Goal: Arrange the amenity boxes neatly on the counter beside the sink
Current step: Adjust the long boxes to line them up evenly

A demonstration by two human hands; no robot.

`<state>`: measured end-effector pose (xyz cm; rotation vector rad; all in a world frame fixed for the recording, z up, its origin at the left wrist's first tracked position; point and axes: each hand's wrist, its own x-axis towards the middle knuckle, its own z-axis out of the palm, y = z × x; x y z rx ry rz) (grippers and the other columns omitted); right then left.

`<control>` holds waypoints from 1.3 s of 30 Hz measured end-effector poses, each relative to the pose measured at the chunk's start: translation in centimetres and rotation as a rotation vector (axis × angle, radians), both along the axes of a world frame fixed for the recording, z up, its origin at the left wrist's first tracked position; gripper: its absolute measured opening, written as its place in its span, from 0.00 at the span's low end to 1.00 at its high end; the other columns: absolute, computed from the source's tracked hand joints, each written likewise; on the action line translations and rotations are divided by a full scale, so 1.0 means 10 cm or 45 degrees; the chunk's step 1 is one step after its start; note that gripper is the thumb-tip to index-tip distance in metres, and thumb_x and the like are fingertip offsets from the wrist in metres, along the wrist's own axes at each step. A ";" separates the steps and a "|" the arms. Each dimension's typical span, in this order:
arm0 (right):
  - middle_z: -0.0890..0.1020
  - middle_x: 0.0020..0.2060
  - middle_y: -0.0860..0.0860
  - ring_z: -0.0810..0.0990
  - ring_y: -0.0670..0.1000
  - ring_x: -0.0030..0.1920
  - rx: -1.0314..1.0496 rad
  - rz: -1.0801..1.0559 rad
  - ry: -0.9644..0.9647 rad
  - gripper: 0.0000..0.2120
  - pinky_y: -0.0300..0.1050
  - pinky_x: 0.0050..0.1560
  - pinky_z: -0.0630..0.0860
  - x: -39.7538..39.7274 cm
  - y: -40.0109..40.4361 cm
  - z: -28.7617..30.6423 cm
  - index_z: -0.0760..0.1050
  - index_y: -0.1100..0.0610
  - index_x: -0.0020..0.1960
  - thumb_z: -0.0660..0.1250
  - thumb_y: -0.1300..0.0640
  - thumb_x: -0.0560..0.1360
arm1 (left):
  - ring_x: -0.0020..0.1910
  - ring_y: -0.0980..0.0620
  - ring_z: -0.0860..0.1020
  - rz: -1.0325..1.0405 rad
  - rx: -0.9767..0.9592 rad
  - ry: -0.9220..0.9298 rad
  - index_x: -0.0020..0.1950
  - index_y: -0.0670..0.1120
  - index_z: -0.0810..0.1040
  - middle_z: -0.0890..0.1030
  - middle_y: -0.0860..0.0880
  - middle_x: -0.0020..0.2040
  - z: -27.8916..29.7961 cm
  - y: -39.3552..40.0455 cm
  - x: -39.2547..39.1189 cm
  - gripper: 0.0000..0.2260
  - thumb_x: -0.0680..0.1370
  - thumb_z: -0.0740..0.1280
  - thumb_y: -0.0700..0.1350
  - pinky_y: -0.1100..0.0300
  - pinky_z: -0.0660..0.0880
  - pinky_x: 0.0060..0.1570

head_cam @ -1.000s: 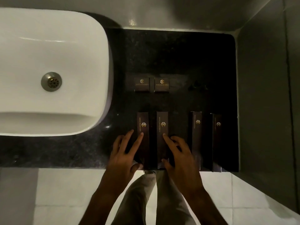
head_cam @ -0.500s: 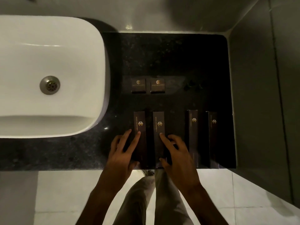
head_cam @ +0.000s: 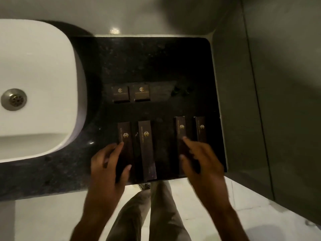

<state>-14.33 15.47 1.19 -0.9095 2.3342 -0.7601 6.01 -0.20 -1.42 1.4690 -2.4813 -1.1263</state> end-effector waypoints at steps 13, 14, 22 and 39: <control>0.80 0.59 0.50 0.82 0.51 0.53 0.171 -0.589 -0.170 0.24 0.46 0.51 0.83 -0.34 0.40 -0.65 0.75 0.51 0.65 0.76 0.48 0.73 | 0.77 0.37 0.60 -0.601 -0.056 -0.167 0.81 0.50 0.54 0.53 0.45 0.82 -0.30 0.80 -1.23 0.48 0.69 0.78 0.53 0.43 0.54 0.70; 0.80 0.59 0.50 0.82 0.51 0.53 0.169 -0.589 -0.161 0.23 0.47 0.51 0.84 -0.32 0.39 -0.67 0.76 0.52 0.65 0.76 0.49 0.73 | 0.77 0.38 0.60 -0.597 -0.053 -0.175 0.81 0.50 0.54 0.52 0.45 0.82 -0.30 0.81 -1.22 0.48 0.69 0.78 0.52 0.43 0.53 0.70; 0.81 0.60 0.51 0.80 0.46 0.51 0.137 -0.555 -0.167 0.24 0.27 0.44 0.74 -0.33 0.35 -0.68 0.77 0.54 0.66 0.76 0.50 0.73 | 0.77 0.39 0.61 -0.568 -0.057 -0.170 0.81 0.49 0.52 0.53 0.46 0.82 -0.31 0.80 -1.21 0.51 0.67 0.79 0.52 0.43 0.54 0.67; 0.78 0.61 0.50 0.81 0.50 0.56 0.092 -0.608 -0.127 0.27 0.34 0.49 0.76 -0.22 0.39 -0.45 0.74 0.51 0.69 0.75 0.44 0.73 | 0.79 0.41 0.53 -0.570 -0.024 -0.094 0.82 0.52 0.47 0.45 0.49 0.83 -0.31 0.79 -1.18 0.47 0.73 0.74 0.54 0.43 0.48 0.72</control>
